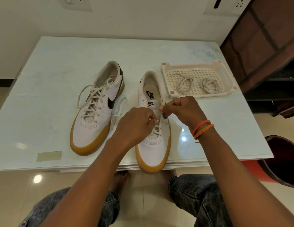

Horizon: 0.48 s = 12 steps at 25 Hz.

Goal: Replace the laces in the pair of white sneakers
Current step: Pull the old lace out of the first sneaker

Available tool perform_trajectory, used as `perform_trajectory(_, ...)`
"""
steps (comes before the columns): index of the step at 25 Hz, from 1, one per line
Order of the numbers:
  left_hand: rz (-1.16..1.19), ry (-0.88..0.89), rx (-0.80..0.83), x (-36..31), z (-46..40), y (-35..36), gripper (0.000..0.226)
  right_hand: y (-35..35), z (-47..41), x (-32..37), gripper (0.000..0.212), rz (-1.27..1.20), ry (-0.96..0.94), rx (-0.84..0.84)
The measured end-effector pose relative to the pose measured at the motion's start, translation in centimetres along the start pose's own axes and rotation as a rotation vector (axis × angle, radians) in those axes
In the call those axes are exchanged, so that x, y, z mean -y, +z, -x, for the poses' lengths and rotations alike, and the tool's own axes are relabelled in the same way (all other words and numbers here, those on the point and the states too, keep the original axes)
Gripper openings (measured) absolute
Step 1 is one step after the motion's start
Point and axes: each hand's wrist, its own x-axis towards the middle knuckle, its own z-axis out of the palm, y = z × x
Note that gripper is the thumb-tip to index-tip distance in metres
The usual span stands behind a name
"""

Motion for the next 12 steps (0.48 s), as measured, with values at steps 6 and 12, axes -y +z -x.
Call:
perform_trajectory(6,0.243,-0.189,-0.098,1.3,0.2,-4.7,0.013,-0.2,-0.2,-0.2,0.017,0.002,0.012,-0.001)
perform_trajectory(12,-0.054,-0.448,0.038,6.2,0.9,-7.6,0.025,-0.1,-0.1,0.0,0.018,0.032,0.020,-0.006)
